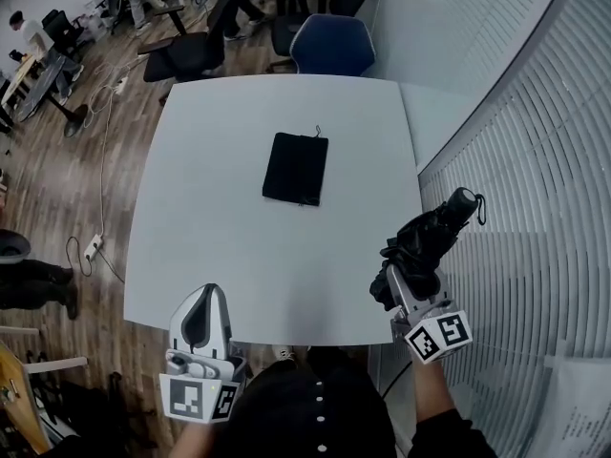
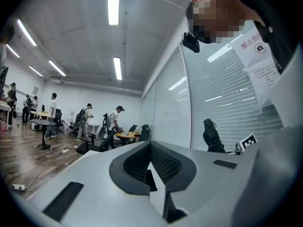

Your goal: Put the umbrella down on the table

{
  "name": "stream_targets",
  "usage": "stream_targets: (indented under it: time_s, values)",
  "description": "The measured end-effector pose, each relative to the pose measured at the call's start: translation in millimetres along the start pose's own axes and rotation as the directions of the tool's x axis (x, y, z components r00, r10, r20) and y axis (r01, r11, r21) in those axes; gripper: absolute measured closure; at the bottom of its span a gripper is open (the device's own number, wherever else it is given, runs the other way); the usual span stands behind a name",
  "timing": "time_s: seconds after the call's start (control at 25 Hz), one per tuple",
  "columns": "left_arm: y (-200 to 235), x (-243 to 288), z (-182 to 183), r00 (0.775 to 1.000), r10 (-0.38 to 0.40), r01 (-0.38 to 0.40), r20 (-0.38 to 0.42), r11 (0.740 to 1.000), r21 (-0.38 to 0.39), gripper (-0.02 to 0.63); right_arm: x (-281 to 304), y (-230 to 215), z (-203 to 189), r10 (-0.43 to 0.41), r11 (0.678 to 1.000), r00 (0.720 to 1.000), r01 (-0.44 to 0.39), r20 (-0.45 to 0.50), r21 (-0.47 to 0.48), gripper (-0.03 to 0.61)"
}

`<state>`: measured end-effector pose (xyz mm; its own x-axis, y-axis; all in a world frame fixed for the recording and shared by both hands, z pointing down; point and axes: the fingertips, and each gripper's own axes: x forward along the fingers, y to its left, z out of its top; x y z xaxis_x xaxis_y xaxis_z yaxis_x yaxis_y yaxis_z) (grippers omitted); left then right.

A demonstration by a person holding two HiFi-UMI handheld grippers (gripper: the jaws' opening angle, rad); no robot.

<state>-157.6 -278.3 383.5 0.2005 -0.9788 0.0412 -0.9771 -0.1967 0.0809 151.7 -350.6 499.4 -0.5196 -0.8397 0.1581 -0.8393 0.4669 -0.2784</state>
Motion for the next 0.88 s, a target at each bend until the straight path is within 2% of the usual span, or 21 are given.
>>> stream_targets:
  time_s: [0.2, 0.36, 0.68, 0.88]
  values:
    - [-6.8, 4.0, -6.0, 0.999, -0.012, 0.012, -0.05, 1.0, -0.005, 0.598, 18.9, -11.5, -59.8, 0.003, 0.996, 0.991, 0.009, -0.137, 0.089, 0.319]
    - [-6.2, 9.8, -15.0, 0.997, -0.013, 0.013, -0.075, 1.0, -0.003, 0.598, 35.0, -27.4, -110.0, -0.028, 0.99, 0.966, 0.062, -0.258, 0.125, 0.321]
    - [-3.1, 21.8, -29.3, 0.994, 0.003, -0.003, -0.112, 1.0, -0.002, 0.598, 70.2, -57.7, -179.5, -0.062, 0.987, 0.902, 0.12, -0.428, 0.11, 0.322]
    - [-5.5, 30.4, -33.2, 0.991, 0.0, -0.002, -0.135, 1.0, -0.01, 0.598, 85.1, -69.3, -201.5, -0.1, 0.979, 0.862, 0.174, -0.498, 0.103, 0.321]
